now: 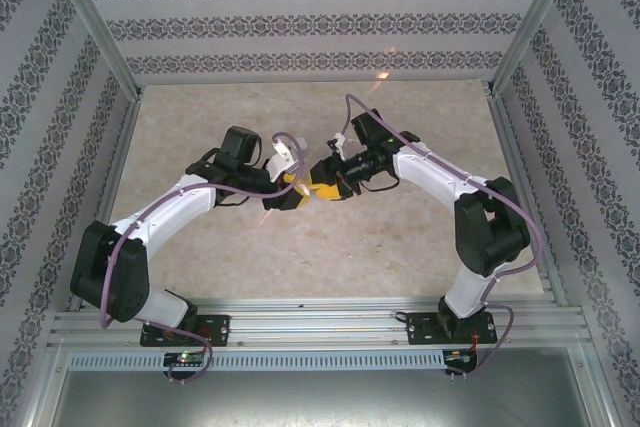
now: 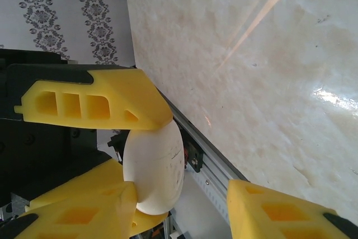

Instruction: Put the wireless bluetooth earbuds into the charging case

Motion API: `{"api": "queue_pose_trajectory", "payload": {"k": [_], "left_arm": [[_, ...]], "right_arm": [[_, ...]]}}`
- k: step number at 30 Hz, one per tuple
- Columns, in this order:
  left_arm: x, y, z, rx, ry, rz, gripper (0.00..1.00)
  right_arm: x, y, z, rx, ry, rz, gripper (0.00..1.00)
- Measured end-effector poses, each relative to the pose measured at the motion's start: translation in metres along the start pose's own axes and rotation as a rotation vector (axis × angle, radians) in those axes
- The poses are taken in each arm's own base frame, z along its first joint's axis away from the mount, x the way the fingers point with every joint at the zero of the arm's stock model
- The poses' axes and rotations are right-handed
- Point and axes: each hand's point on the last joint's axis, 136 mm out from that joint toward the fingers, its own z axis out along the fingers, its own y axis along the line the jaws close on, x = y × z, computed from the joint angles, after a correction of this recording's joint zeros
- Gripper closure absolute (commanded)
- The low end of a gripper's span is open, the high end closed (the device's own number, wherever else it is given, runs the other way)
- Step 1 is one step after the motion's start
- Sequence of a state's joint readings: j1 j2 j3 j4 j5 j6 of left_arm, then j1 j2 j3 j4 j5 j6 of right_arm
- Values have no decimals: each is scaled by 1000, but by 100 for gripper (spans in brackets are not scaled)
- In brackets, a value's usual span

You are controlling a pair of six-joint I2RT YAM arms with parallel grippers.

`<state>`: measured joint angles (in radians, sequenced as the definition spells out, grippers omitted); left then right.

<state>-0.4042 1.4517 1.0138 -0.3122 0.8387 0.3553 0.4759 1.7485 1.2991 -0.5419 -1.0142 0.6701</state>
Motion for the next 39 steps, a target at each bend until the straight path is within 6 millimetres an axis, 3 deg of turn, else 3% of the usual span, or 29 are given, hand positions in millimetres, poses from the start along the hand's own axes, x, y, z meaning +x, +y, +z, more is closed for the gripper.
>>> {"api": "queue_pose_trajectory", "payload": {"k": [9,15,22,25,30,35,39], "left_arm": [[-6,-9,2,46,-35,6,60],[-7,-10,3,47,-34,3,59],[-9,-7,-1,6,-33,6,35],[-20,-5,-13,-54,-56,4,26],[-56,2,-48,-189,-152,-89,28],[-92,15,-87,-277,-309,-320,35],[-104,12,-97,-248,-404,-493,39]], "right_arm": [[11,8,12,-6,38,-32,52],[10,11,12,-12,36,-60,83],[6,13,12,-11,19,-74,94],[1,14,11,-9,-7,-86,97],[-4,25,-6,-35,-123,-136,99],[-18,61,-35,-110,-295,-247,99],[-30,93,-50,-185,-395,-328,99]]}}
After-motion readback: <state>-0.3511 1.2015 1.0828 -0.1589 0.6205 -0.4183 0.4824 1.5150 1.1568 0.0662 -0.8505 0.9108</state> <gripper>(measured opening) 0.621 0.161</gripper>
